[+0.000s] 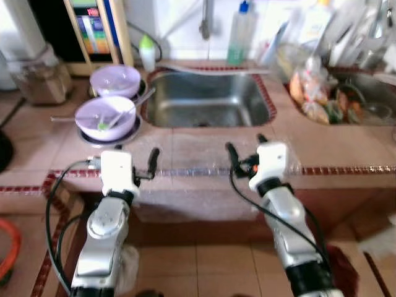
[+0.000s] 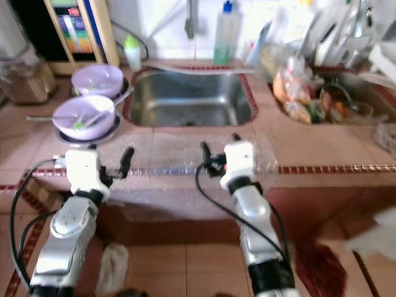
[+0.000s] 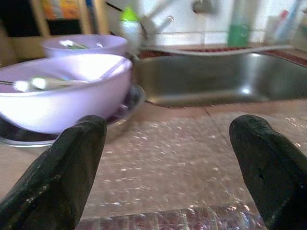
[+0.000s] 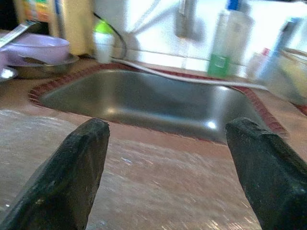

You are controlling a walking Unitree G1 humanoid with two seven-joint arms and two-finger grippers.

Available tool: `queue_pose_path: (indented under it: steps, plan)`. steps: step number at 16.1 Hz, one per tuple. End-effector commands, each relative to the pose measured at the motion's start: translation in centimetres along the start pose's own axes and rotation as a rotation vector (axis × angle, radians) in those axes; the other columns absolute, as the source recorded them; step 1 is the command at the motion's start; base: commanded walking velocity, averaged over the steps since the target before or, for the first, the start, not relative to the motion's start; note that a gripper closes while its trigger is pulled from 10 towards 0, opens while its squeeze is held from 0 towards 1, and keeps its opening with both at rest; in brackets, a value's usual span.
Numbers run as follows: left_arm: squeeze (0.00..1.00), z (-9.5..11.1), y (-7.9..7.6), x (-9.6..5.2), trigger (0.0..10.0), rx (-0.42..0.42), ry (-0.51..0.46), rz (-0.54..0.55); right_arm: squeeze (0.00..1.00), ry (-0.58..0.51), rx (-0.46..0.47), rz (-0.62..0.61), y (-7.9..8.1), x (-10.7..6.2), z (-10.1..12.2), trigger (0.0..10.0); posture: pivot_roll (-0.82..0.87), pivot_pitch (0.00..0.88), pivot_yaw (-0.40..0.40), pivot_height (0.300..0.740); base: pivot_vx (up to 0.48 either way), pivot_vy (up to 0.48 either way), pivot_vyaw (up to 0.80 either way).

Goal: Kitchen organization

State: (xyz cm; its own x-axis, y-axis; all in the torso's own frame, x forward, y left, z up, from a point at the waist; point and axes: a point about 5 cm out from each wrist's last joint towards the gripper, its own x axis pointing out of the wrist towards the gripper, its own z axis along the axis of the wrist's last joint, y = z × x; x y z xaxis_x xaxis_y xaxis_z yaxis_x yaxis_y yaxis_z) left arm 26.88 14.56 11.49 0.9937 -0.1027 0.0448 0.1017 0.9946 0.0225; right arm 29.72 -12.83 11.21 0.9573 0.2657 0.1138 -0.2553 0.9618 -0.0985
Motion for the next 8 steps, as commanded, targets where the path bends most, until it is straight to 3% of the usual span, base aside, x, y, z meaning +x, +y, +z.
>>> queue_pose_path:
  steps: [1, 7, 8]
  plan:
    - [0.00, 0.3, -0.4, 0.2, 10.0, 0.004, -0.016, -0.004, 0.00, 0.017, -0.001, -0.017, -0.7, -0.2, -0.4, 10.0, 0.05, 0.000, -0.020, 0.740, 0.000, 0.000, 0.48]
    - [0.00, 1.5, 0.7, 0.8, 10.0, 0.039, -0.070, 0.026, 0.00, -0.015, 0.011, 0.008, 0.1, 0.7, 0.0, 10.0, 0.07, 0.000, 0.000, 0.740, 0.000, 0.000, 0.80]
    - [0.00, 1.7, 0.9, 0.8, 10.0, 0.043, -0.074, 0.020, 0.00, -0.026, 0.032, -0.004, 0.0, 0.8, 0.1, 10.0, 0.07, 0.000, 0.004, 0.740, 0.000, 0.000, 0.00]
